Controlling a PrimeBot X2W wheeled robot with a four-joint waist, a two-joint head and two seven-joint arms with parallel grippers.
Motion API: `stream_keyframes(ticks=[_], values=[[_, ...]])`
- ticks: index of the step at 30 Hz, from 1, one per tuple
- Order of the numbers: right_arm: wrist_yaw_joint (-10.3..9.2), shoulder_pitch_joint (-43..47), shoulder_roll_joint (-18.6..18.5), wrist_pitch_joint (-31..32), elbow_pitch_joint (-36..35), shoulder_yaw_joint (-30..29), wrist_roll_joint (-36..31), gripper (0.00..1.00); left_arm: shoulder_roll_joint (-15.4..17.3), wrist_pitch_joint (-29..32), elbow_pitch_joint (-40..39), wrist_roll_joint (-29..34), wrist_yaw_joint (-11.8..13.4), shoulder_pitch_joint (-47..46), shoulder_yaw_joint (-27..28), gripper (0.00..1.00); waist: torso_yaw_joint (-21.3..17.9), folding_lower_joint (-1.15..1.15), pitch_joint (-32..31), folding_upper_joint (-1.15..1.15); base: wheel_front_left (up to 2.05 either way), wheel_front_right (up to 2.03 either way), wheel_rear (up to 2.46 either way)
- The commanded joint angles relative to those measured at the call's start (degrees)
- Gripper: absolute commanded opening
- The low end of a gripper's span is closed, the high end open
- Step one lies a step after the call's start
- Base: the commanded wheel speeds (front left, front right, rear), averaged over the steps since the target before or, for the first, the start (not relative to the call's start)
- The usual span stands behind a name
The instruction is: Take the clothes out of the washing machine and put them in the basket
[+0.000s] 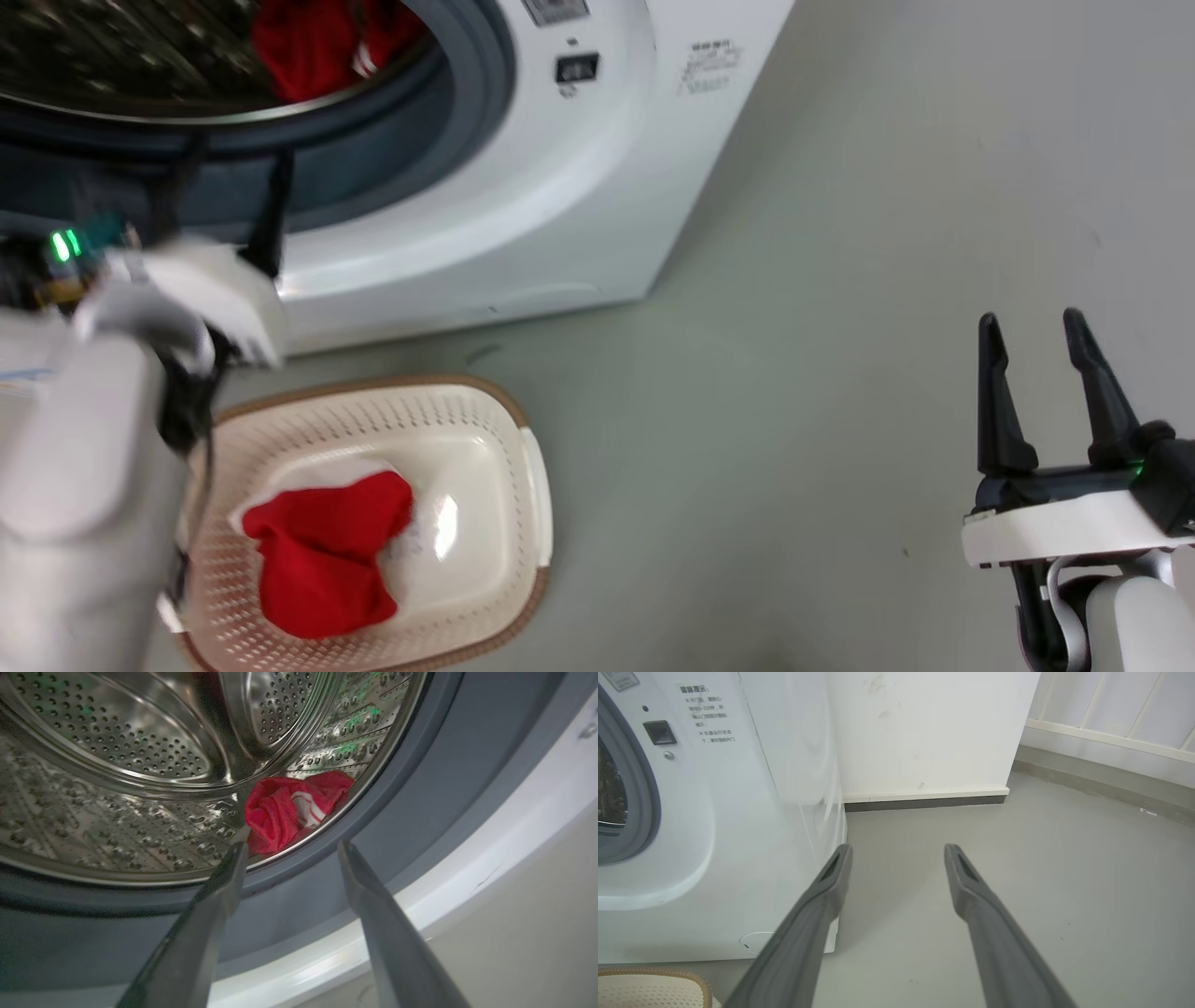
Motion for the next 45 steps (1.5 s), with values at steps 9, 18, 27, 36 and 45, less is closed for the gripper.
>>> stream_keyframes(ticks=[9,18,27,36,45], values=[[-0.05,-4.0,0.0,-0.1,-1.8,4.1,4.7,1.00,10.0,22.2,10.0,-3.5,-0.1,-31.4,-8.3,1.00,-8.9,0.00,16.6,0.00,0.00,0.00,0.00],[-0.05,-3.7,0.0,-0.1,-2.0,8.1,7.9,1.00,13.2,37.3,21.2,-6.1,-0.1,-48.5,-11.4,1.00,-14.1,0.00,21.3,0.00,0.00,0.00,0.00],[-0.05,-2.5,0.0,-0.1,-2.8,8.0,9.1,1.00,13.4,46.2,27.9,-7.8,-0.1,-51.8,-14.6,1.00,-14.7,0.00,23.0,0.00,0.00,0.00,0.00],[-0.05,-3.4,0.0,-0.1,-3.1,8.3,9.1,1.00,13.8,43.3,27.2,-8.0,-0.1,-53.0,-16.5,0.00,-14.2,0.00,23.7,0.00,0.00,0.00,0.00],[-0.05,-4.6,0.0,-0.1,-2.2,7.2,7.7,1.00,13.3,31.0,26.4,-8.6,0.1,-51.2,-15.8,0.00,-12.4,0.00,20.2,0.00,0.00,0.00,0.00]])
